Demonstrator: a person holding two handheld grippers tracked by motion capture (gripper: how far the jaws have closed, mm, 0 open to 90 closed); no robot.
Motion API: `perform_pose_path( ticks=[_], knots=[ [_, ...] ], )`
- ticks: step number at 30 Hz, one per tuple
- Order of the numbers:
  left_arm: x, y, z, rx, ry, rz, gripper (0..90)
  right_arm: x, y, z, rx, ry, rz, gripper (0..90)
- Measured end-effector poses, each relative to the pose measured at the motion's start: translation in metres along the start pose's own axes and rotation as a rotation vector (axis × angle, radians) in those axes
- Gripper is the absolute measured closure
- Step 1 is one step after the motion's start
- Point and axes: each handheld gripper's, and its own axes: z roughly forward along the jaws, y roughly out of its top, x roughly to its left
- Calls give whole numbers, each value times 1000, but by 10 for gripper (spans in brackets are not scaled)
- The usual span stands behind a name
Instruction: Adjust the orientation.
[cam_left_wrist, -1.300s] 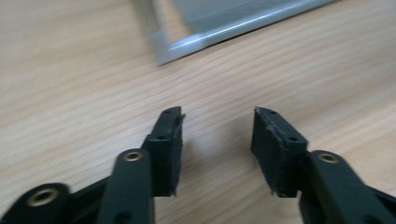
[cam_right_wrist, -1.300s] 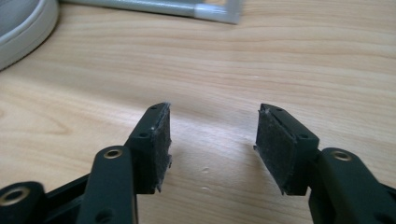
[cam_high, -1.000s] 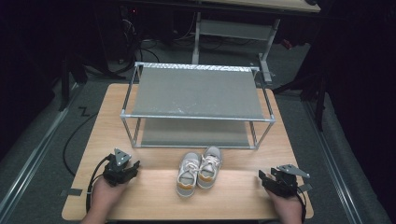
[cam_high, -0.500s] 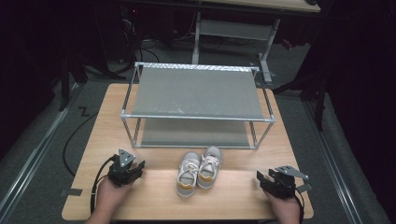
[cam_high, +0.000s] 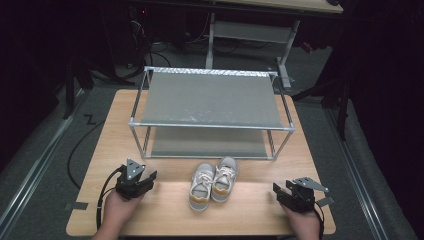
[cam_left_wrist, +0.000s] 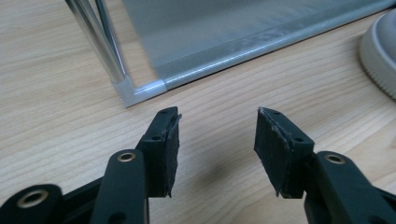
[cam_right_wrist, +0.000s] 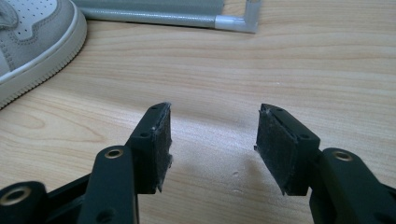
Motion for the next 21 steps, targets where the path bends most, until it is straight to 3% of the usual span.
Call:
perform_pose_path(
  ticks=[6, 9, 17, 19, 20, 21],
  knots=[
    [-7, 2, -3, -23, -25, 21, 501, -1, 1, 2, 1, -2, 3, 456],
    [-10, 1, -1, -7, -27, 49, 499, -1, 2, 3, 2, -6, 5, 457],
    [-12, 2, -3, -25, -40, 32, 493, -2, 1, 3, 3, 0, 7, 457],
    [-14, 2, -3, -28, -59, 38, 484, -2, 1, 3, 2, 0, 5, 457],
    [-19, 3, -4, -44, -110, 47, 437, -3, 1, 3, 3, 0, 11, 458],
    [-19, 3, -4, -44, -110, 47, 407, -3, 1, 3, 3, 0, 11, 458]
  ],
)
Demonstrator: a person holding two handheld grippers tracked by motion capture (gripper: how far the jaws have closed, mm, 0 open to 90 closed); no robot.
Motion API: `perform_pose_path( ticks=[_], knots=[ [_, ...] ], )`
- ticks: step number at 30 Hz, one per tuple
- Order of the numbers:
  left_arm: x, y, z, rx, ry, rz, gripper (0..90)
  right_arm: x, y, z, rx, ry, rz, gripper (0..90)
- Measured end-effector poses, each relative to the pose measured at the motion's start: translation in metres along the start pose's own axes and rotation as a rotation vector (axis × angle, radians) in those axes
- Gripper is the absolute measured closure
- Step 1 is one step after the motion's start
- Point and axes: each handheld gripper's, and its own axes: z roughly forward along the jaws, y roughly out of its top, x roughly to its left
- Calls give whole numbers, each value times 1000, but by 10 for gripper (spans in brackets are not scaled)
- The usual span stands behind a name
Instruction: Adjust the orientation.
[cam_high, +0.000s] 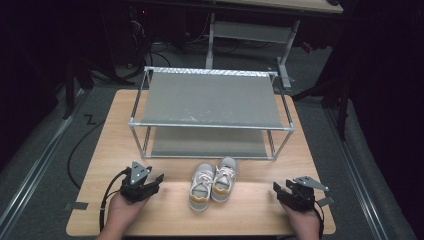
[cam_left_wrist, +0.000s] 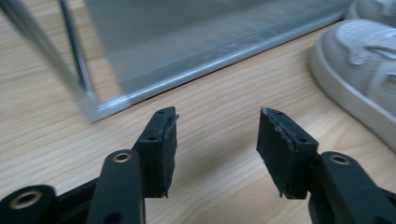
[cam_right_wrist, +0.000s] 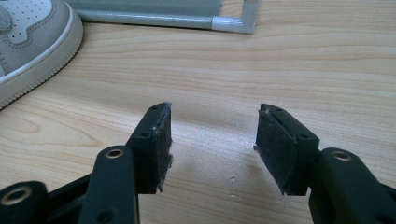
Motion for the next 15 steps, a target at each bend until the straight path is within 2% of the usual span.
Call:
perform_pose_path(
  ticks=[1, 2, 3, 4, 5, 6, 7, 8, 10, 11, 12, 14, 15],
  knots=[
    [-4, 1, 0, -7, -39, 8, 407, 0, 0, 0, -2, 0, -4, 458],
    [-13, 4, -2, 1, -141, 46, 333, 0, 0, 1, -3, 1, -8, 458],
    [-13, 4, -2, 1, -141, 46, 318, 0, 0, 1, -3, 1, -8, 458],
    [-26, 7, -4, 3, -229, 72, 281, 1, 1, 1, -3, 2, -5, 457],
    [-26, 7, -4, 3, -229, 72, 266, 1, 1, 1, -3, 2, -5, 457],
    [-34, 8, -5, -2, -257, 79, 266, 1, 1, 1, -3, 2, -8, 458],
    [-42, 7, -4, -4, -304, 86, 240, 1, 1, 0, -4, 1, -7, 458],
    [-50, 7, -2, 5, -329, 105, 216, 2, 2, 0, -8, 1, -10, 458],
    [-68, 5, 5, 35, -375, 168, 197, 2, 2, 0, -10, 2, -12, 458],
    [-81, 1, 13, 65, -394, 210, 172, 2, 3, 0, -11, 2, -8, 458],
    [-81, 1, 13, 65, -394, 210, 178, 2, 3, 0, -11, 2, -8, 458],
    [-92, -1, 21, 86, -347, 235, 197, 2, 3, -1, -14, 4, -11, 458],
    [-97, 0, 26, 81, -332, 229, 205, 2, 4, -2, -21, 6, -9, 458]
  ],
)
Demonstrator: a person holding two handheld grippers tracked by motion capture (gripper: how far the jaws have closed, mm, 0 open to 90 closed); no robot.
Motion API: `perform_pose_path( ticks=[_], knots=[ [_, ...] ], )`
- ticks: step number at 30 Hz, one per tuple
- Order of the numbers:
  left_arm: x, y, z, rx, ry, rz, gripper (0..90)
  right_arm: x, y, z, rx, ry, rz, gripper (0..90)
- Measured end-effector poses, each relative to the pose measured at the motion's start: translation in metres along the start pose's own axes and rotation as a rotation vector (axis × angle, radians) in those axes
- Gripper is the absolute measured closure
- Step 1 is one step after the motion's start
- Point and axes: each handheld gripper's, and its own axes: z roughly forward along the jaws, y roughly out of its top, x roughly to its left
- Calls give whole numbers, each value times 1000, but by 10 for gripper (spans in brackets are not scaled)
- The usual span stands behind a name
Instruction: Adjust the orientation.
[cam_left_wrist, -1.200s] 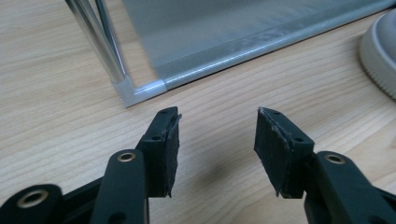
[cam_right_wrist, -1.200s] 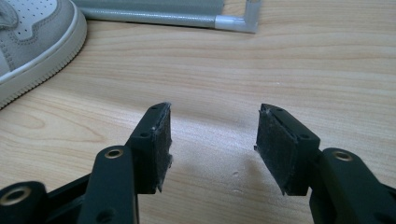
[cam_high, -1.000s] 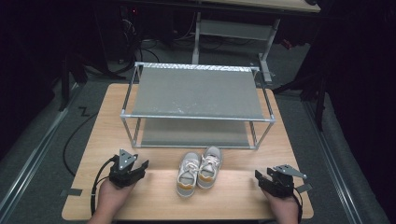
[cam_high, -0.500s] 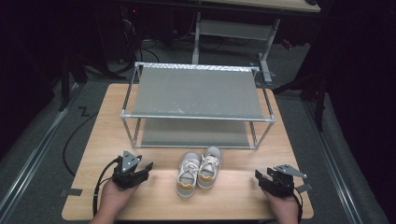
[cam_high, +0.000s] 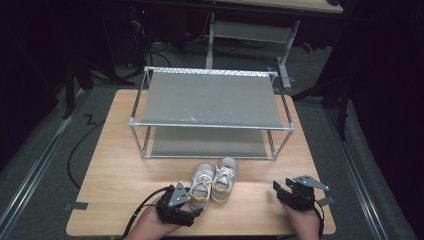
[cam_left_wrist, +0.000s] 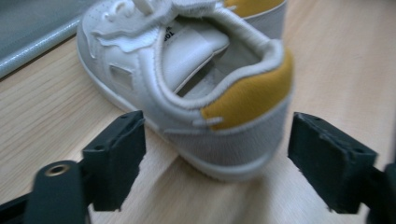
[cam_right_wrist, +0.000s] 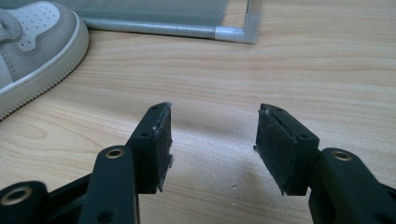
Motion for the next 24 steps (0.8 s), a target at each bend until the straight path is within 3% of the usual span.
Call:
perform_pose_path(
  ticks=[4, 5, 6, 7, 8, 9, 13, 14, 16, 17, 21, 24],
  knots=[
    [0, 1, 1, -4, 24, -20, 232, 0, 0, -1, -4, 5, -9, 458],
    [2, 0, -3, -7, 59, -6, 270, -1, 0, 0, -3, 5, -11, 457],
    [2, 0, -3, -7, 59, -6, 297, -1, 0, 0, -3, 5, -11, 457],
    [7, -1, -6, -20, 105, -35, 328, -2, -1, -1, -5, 5, -5, 458],
    [7, -1, -6, -20, 105, -35, 344, -2, -1, -1, -5, 5, -5, 458],
    [10, -1, -3, -32, 97, -61, 358, -2, -1, -1, -4, 4, -7, 458],
    [3, 4, 3, -45, 109, -34, 362, -2, -1, 1, 3, 4, -9, 458],
    [0, 7, 7, -59, 82, -59, 384, -1, -1, 3, 7, 3, -9, 458],
    [-2, 8, 8, -63, 67, -64, 403, 0, -1, 3, 10, 2, -12, 458],
    [-5, 9, 9, -76, 31, -52, 419, 1, -1, 4, 9, 4, -14, 458],
    [-10, 9, 11, -73, 11, -21, 433, 1, -1, 5, 12, 7, -23, 458],
    [-4, 5, 0, -100, -1, -51, 436, 1, -2, 4, 13, 7, -13, 458]
  ],
)
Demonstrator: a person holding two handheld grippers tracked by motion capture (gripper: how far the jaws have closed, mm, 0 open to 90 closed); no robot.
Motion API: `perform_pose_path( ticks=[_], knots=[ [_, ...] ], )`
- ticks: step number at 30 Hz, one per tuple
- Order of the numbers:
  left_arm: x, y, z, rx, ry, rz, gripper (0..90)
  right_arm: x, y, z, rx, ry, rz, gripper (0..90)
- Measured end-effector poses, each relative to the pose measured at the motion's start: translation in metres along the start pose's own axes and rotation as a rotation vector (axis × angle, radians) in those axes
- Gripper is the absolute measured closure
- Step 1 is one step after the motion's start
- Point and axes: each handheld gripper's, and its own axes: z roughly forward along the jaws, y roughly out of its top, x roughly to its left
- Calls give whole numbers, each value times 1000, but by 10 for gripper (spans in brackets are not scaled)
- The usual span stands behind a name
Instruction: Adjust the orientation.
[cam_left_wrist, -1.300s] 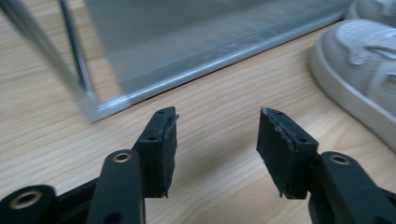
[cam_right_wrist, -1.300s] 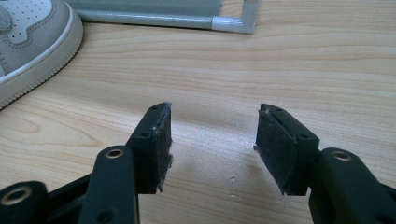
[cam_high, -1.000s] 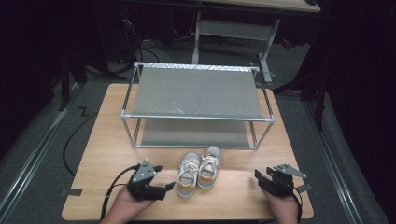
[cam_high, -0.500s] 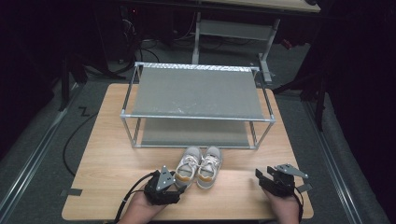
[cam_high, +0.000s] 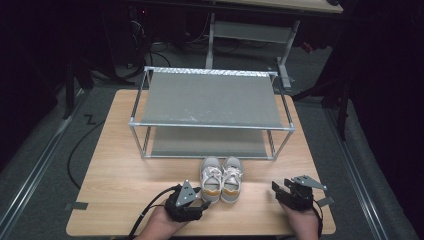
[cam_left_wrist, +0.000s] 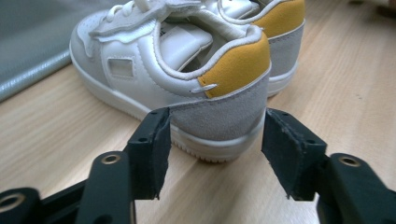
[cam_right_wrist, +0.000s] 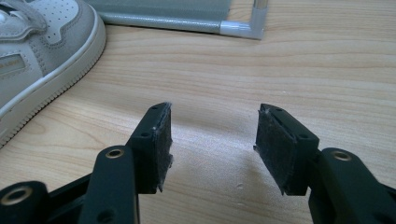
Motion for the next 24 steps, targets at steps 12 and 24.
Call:
perform_pose_path(
  ticks=[12, 24],
  knots=[
    [28, 21, 52, 114, 236, -118, 823, -4, 1, -3, -17, 8, 23, 460],
    [-6, 41, 64, 90, 195, -42, 732, -17, -2, -7, -24, 3, 44, 461]
  ],
)
